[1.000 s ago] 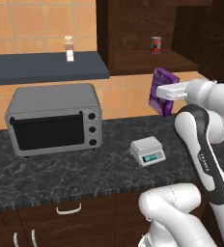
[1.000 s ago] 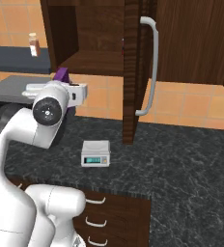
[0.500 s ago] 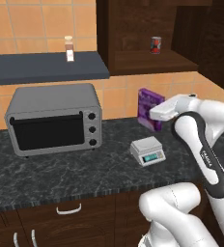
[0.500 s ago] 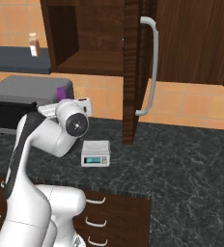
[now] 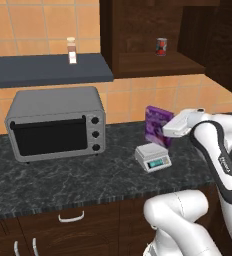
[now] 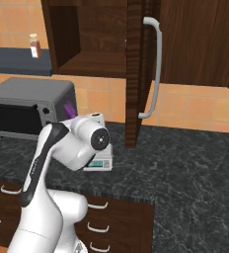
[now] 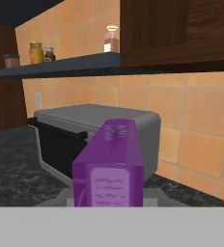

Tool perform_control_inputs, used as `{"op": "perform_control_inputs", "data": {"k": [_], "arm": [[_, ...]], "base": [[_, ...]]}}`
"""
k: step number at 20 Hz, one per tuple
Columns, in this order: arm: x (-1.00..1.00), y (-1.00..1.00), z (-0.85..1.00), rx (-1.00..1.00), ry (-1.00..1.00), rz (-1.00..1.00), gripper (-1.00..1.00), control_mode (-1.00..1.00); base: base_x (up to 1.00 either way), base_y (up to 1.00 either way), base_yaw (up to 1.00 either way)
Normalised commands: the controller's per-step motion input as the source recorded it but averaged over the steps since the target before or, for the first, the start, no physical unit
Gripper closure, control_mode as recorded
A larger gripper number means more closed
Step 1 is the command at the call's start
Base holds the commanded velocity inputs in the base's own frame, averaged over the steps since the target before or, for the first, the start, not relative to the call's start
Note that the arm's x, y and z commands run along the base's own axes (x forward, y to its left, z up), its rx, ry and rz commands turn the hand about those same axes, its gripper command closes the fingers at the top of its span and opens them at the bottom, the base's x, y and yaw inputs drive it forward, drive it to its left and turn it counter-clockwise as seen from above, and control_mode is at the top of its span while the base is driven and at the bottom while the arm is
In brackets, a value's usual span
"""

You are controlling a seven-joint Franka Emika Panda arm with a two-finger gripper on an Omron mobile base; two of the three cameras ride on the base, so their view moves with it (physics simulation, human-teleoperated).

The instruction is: Pick the cereal and place it on the digital scale for weighing, and close the cabinet.

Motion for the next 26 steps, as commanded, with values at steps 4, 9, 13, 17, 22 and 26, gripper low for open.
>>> {"op": "perform_control_inputs", "data": {"k": [4, 9, 13, 17, 22, 26], "arm": [[0.0, -0.25, -0.48, 0.0, 0.01, 0.05, 1.0, -1.0], [0.1, -0.19, -0.16, 0.0, 0.0, 0.0, 1.0, -1.0], [0.28, -0.08, -0.21, 0.0, 0.0, 0.0, 1.0, -1.0], [0.29, -0.09, -0.28, 0.0, 0.0, 0.02, 1.0, -1.0], [0.17, -0.12, -0.25, 0.0, 0.0, 0.04, 1.0, -1.0], [0.07, -0.01, -0.16, 0.0, 0.0, 0.01, 1.0, -1.0]], "base": [[0.0, 0.0, 0.0], [0.0, 0.0, 0.0], [0.0, 0.0, 0.0], [0.0, 0.0, 0.0], [0.0, 0.0, 0.0], [0.0, 0.0, 0.0]]}}
